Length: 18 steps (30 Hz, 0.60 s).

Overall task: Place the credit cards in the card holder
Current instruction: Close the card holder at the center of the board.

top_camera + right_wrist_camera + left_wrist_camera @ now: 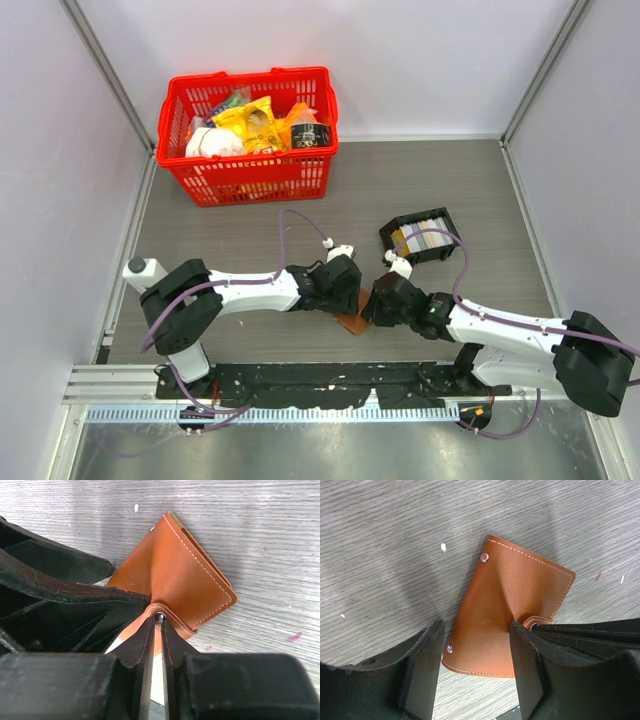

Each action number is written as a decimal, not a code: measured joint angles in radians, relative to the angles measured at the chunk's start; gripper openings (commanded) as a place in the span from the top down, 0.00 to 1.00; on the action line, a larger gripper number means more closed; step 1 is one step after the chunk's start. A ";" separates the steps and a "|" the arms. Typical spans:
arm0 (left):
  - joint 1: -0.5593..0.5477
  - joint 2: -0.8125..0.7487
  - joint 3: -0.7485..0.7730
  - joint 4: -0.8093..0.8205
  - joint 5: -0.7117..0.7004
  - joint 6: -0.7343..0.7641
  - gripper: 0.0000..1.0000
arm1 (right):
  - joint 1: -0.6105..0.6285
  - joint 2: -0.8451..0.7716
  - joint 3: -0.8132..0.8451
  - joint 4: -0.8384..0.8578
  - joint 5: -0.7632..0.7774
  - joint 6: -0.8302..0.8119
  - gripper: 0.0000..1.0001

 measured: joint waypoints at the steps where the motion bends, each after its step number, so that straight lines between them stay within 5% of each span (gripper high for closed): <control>1: 0.000 0.000 0.000 0.000 0.000 0.000 0.43 | -0.002 0.001 0.000 0.003 -0.001 -0.001 0.84; 18: 0.008 0.004 0.000 0.005 0.006 -0.001 0.55 | -0.058 0.110 0.086 -0.040 -0.046 -0.033 0.87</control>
